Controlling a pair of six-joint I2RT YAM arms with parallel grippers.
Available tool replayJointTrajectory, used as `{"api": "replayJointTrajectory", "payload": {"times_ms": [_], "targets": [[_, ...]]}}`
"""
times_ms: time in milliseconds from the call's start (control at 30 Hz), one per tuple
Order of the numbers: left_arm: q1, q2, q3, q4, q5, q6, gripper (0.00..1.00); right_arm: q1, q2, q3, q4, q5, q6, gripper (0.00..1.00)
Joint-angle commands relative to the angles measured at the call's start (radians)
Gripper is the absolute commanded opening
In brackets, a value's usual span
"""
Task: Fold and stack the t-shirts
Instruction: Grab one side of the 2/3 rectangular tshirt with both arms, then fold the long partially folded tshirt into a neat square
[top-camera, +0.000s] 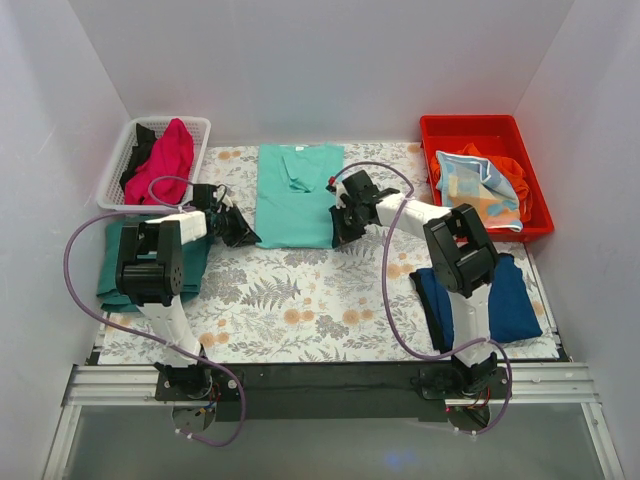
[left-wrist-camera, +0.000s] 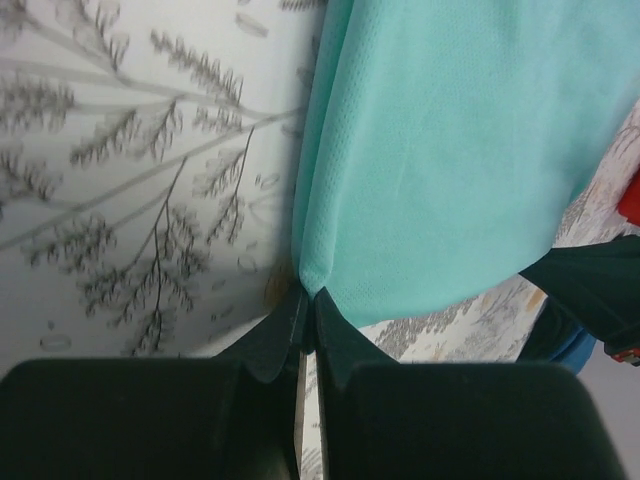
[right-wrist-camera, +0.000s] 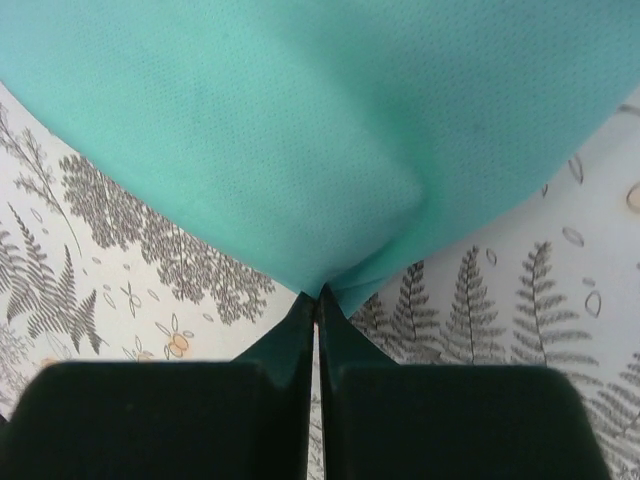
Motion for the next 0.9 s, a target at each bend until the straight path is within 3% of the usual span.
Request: {"api": "replayJointTrajectory", "payload": {"times_ms": [0,500,700,867], "targets": [[-0.006,-0.115,-0.037,-0.158,-0.027,0.035,0.00,-0.001,-0.099,-0.098,-0.055,0.020,-0.056,0.01],[-0.019,-0.372,-0.085,-0.335,-0.062,0.028,0.00,0.022,-0.310,-0.239,-0.115,-0.095,-0.041,0.01],[-0.030,-0.448,-0.120,-0.368,-0.074,0.008,0.00,0.040,-0.386,-0.290,-0.143,-0.079,-0.041,0.01],[-0.033,-0.517,-0.064,-0.384,-0.123,-0.006,0.00,0.047,-0.445,-0.247,-0.169,-0.026,-0.039,0.01]]}}
